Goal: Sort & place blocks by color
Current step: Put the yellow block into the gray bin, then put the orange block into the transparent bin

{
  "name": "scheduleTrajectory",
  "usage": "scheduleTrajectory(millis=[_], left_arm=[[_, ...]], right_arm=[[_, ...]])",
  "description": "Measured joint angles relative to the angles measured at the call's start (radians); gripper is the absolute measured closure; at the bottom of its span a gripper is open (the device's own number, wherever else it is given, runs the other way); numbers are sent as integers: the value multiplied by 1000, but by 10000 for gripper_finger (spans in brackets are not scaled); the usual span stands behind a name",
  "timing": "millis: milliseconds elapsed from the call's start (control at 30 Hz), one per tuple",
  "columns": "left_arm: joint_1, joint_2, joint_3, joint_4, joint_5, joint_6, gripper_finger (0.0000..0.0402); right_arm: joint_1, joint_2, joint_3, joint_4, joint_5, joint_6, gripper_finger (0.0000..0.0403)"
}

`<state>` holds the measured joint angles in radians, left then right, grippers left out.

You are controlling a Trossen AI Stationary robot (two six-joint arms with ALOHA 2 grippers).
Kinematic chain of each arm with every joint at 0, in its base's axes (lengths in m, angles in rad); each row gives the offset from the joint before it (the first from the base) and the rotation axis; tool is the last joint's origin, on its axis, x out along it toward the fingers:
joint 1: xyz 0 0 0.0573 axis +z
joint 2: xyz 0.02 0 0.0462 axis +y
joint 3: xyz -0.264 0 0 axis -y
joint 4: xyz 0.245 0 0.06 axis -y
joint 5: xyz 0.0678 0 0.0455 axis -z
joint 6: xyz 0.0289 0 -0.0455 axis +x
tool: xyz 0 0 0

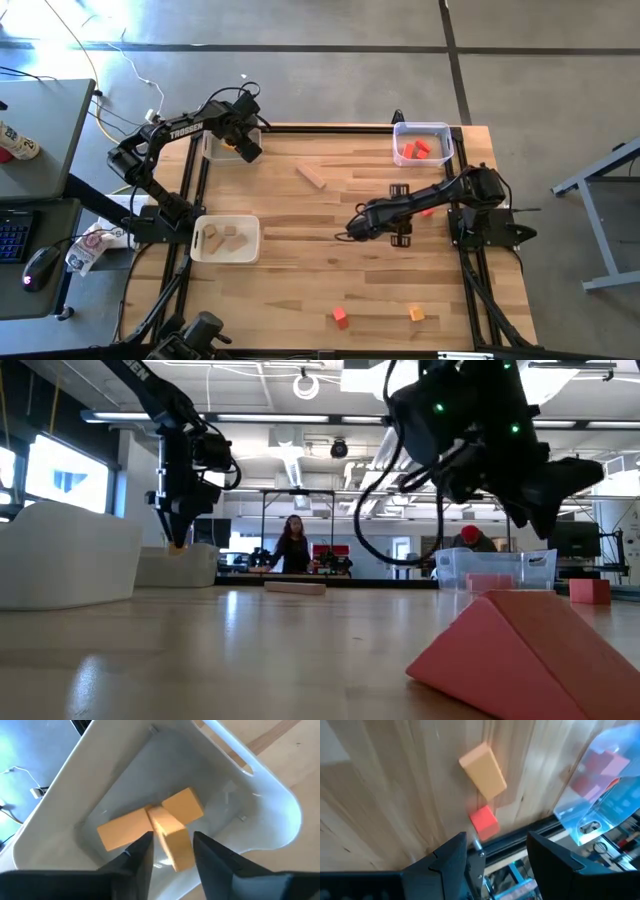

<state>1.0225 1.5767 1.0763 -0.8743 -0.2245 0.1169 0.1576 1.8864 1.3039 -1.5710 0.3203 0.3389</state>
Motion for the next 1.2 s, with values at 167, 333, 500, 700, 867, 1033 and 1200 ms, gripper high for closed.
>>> scheduleTrajectory(millis=[167,333,500,700,867,1033,1200], left_arm=[[0,0,0,-1,-15,0,236],[0,0,0,-1,-34,0,205],[0,0,0,-1,-34,0,197],[0,0,0,0,-34,0,198],[0,0,0,-2,-10,-8,198],[-2,-7,0,-2,12,-6,198],[-3,-59,0,2,13,2,198]], right_arm=[[-1,-11,-71,-1,-14,-3,210],[-15,-93,-149,0,-17,26,210],[-51,-252,-228,19,-21,110,210],[-126,-465,-334,129,-94,204,210],[-211,-603,-419,239,-165,288,210],[-297,-675,-485,319,-210,364,210],[-376,-682,-548,409,-275,390,210]])
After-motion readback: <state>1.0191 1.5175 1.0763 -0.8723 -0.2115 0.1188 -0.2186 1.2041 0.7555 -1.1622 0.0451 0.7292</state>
